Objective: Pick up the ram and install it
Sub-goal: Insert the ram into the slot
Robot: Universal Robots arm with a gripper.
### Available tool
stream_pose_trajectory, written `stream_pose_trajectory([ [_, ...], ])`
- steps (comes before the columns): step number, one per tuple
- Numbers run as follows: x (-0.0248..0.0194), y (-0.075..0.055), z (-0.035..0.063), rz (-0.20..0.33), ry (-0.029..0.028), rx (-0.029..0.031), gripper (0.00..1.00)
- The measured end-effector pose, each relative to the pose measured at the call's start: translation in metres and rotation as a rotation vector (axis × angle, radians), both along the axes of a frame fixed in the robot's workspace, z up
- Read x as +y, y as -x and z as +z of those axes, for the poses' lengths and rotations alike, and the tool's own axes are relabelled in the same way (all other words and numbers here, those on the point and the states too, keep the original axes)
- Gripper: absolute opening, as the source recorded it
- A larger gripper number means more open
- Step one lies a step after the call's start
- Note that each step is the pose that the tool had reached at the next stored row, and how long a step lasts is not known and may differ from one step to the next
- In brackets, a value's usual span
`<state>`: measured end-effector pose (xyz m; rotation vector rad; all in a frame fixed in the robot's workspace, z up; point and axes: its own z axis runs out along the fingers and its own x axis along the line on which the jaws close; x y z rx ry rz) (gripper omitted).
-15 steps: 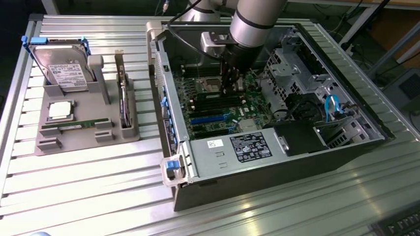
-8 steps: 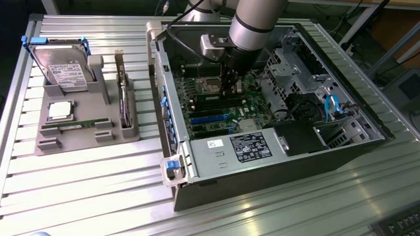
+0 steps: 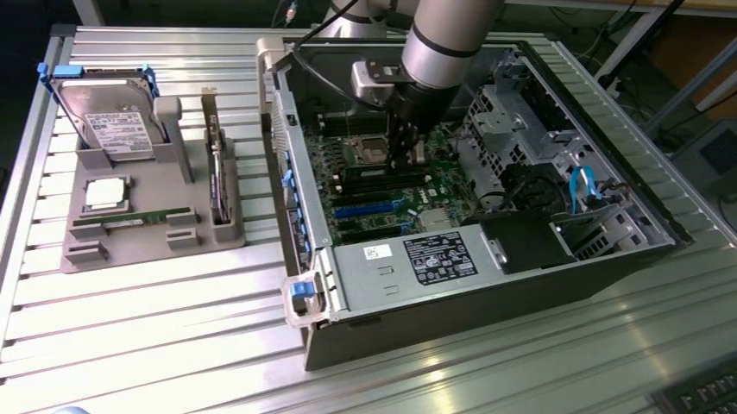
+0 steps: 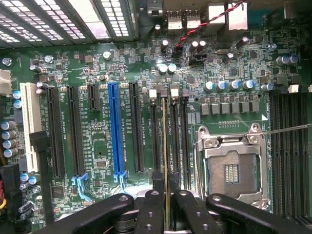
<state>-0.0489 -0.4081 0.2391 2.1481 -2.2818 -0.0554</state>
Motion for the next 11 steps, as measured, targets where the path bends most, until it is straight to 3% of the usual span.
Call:
stream_pose_trajectory([
  [1, 0.0000, 0.0000, 0.0000, 0.003, 0.0032, 0.0001, 0.14],
  [11, -0.0001, 0.0001, -0.0004, 0.011, 0.0033, -0.0016, 0.14],
])
